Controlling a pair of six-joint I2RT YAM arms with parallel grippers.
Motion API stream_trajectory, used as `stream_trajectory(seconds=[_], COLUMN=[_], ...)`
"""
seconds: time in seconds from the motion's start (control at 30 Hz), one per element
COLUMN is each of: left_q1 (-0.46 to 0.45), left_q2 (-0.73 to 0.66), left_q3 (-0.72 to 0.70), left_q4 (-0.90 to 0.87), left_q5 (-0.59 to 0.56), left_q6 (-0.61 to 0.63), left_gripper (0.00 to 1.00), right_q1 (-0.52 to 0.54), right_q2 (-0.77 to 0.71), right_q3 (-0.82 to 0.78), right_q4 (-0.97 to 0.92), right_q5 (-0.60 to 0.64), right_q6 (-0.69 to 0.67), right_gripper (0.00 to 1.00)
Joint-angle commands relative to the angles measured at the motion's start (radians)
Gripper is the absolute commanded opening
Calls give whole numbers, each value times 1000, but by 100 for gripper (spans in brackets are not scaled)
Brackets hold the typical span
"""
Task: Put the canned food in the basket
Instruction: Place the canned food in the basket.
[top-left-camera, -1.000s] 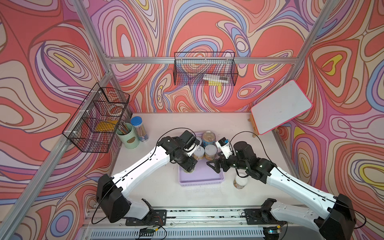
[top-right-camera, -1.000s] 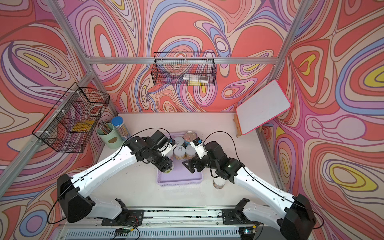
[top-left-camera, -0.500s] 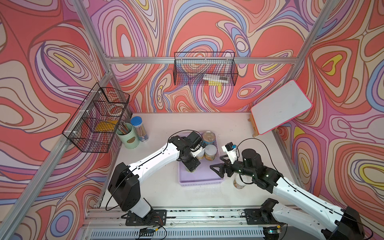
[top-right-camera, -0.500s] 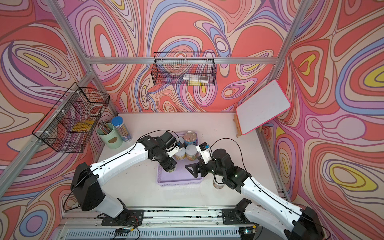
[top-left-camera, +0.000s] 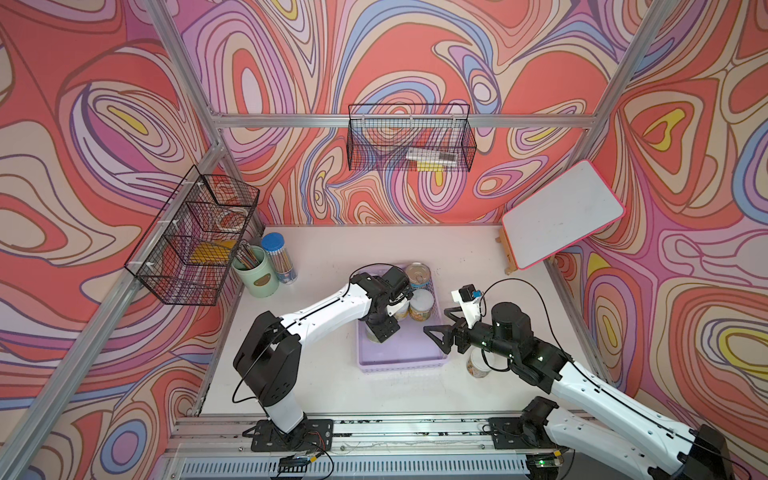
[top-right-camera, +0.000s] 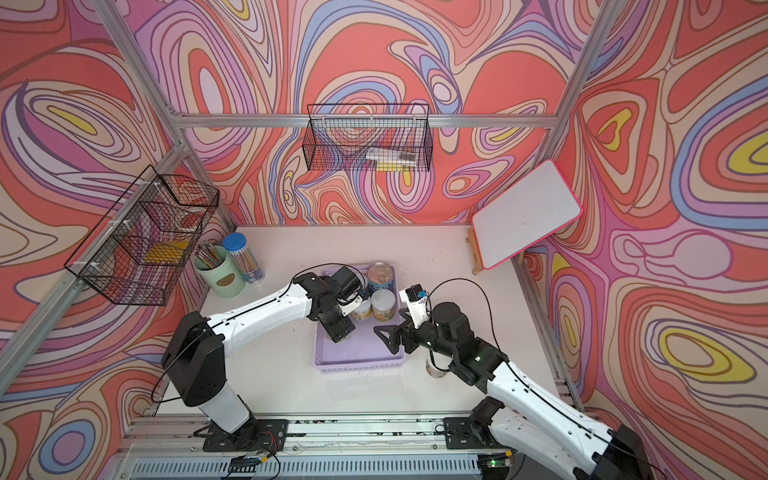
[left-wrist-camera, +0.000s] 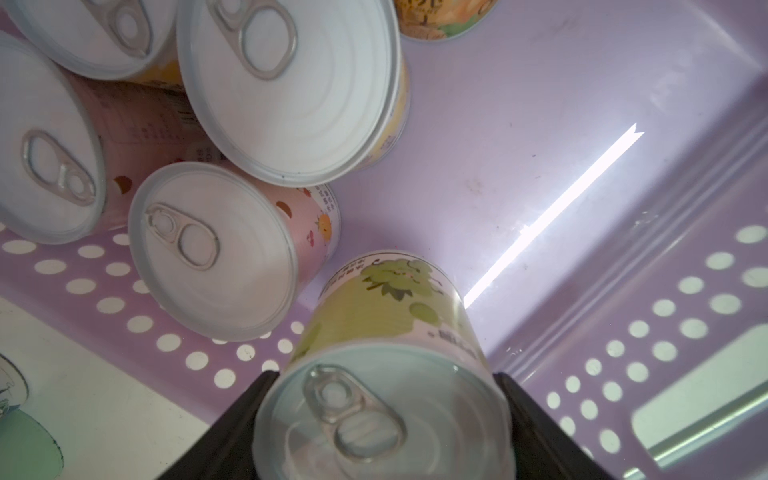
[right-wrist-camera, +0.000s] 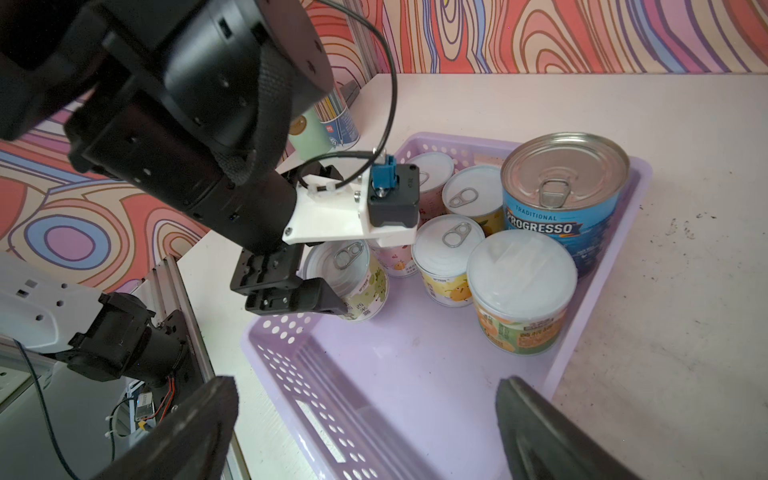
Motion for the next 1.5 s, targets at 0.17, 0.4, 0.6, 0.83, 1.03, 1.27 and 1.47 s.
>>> stream_trajectory(seconds=[0.17, 0.4, 0.6, 0.83, 1.03, 1.27, 1.47], left_q1=[-5, -5, -5, -5, -5, -5, -12], left_q2=[45, 89, 93, 91, 90, 44, -113], left_q3=[1, 17, 19, 21, 19, 30, -19], left_q4=[36, 40, 41, 40, 37, 21, 53], left_q5=[-143, -208, -281, -318, -325, -271, -93], left_q6=[4, -15, -31, -42, -48, -83, -208], left_gripper=[62, 65, 77, 90, 92, 89, 94], right_q1=[-2, -2, -2, -1, -1, -2, -2], right_q2=[-29, -39, -37, -33, -29, -7, 25], right_q3=[-31, -43, -48, -51, -51, -22, 47], right_q4=[29, 33, 44, 46, 44, -10, -101], right_q5=[0, -1, -8, -13, -16, -2, 77], right_q6=[11, 22, 28, 28, 30, 22, 64], right_gripper=[98, 98, 98, 98, 98, 98, 98])
